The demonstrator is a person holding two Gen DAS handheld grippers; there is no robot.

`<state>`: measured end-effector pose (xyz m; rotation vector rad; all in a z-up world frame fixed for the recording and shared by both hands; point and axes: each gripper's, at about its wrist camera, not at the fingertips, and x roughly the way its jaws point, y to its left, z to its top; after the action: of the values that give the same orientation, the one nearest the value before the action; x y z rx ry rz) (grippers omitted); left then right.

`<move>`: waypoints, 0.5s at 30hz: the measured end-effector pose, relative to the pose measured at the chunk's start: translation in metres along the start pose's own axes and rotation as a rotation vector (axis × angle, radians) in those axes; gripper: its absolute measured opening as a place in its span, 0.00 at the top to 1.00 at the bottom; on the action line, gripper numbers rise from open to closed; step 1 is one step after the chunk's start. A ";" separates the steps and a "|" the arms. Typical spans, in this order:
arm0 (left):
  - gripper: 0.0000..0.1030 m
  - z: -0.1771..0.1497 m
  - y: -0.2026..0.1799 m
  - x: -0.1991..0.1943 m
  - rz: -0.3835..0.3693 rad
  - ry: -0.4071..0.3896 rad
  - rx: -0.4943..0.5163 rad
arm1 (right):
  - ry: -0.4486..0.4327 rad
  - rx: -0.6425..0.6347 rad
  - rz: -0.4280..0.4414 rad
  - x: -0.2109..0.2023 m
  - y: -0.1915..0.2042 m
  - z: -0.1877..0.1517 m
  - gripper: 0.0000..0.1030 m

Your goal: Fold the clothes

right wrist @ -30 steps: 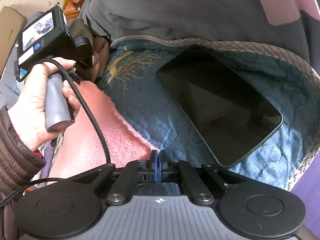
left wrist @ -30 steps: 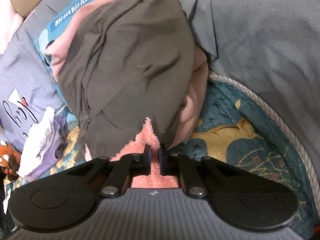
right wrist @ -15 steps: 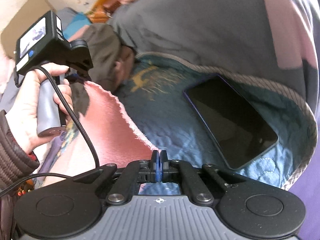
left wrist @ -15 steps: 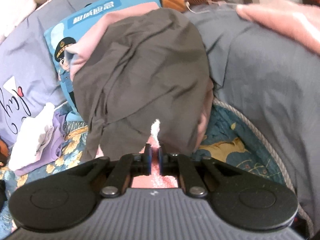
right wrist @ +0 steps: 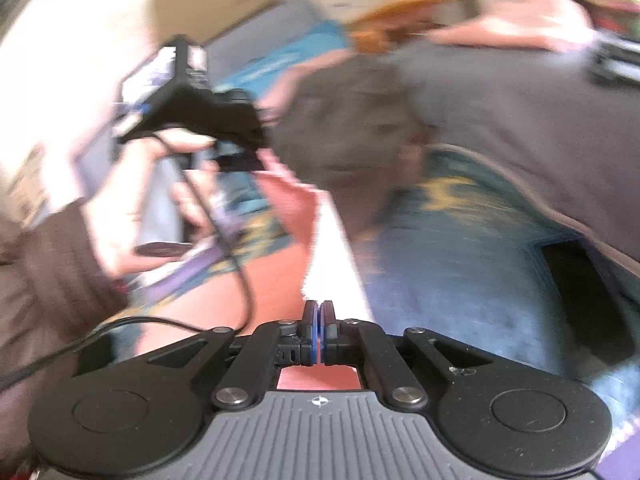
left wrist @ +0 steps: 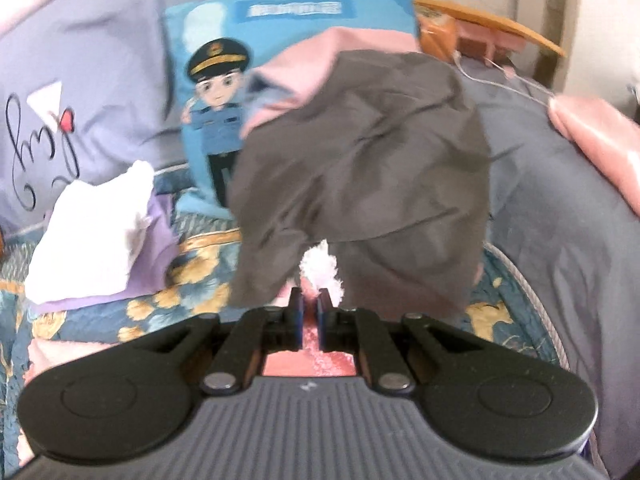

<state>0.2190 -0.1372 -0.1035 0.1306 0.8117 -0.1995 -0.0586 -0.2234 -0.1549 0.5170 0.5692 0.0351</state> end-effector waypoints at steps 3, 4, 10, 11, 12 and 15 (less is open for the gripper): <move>0.93 0.002 0.051 -0.001 -0.058 0.014 -0.041 | 0.034 -0.124 0.129 0.009 0.042 0.001 0.99; 0.93 0.003 0.071 -0.002 -0.082 0.018 -0.058 | 0.048 -0.171 0.166 0.013 0.057 -0.001 0.99; 0.93 0.004 0.180 -0.001 -0.149 0.032 -0.111 | 0.152 -0.368 0.337 0.046 0.132 -0.014 0.99; 0.93 0.003 0.199 -0.001 -0.136 0.033 -0.115 | 0.171 -0.378 0.360 0.053 0.143 -0.016 0.99; 0.93 0.002 0.218 -0.001 -0.122 0.034 -0.119 | 0.195 -0.390 0.383 0.062 0.155 -0.019 0.99; 0.93 -0.005 0.268 0.003 -0.130 0.051 -0.138 | 0.266 -0.432 0.433 0.083 0.187 -0.034 0.99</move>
<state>0.2781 0.1243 -0.0980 -0.0477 0.8825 -0.2623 0.0142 -0.0306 -0.1323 0.2048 0.6770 0.6334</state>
